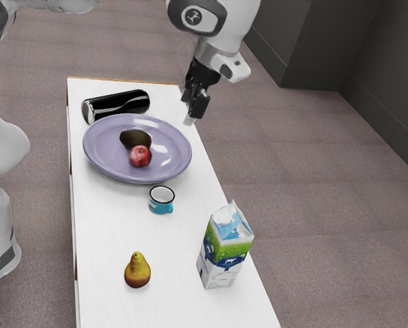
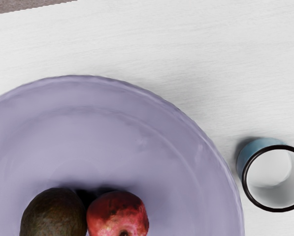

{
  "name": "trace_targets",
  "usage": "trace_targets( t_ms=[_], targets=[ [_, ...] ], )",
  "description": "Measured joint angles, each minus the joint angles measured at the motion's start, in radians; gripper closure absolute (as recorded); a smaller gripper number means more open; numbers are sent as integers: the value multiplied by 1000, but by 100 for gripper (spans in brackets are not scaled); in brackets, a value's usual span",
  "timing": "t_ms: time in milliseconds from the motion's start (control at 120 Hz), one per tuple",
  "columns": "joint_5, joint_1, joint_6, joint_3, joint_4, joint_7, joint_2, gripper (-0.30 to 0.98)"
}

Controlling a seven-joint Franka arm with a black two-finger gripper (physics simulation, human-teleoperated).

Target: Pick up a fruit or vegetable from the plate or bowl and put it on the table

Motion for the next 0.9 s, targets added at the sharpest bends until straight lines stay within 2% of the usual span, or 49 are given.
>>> trace_targets(
  t_ms=[200,258,367,567,617,692,742,900],
  targets=[
    [-20,-1,169,48,-3,18,4,0],
    [-48,-2,193,90,-3,24,3,0],
    [-88,10,188,128,9,30,0,0],
    [-86,43,162,121,10,24,-27,0],
    [-80,102,154,82,-35,28,-76,0],
    [-75,304,149,-58,-157,33,-171,0],
    [-72,405,146,-126,-227,36,-226,0],
    [-48,532,174,-186,-386,43,-306,0]
  ],
)
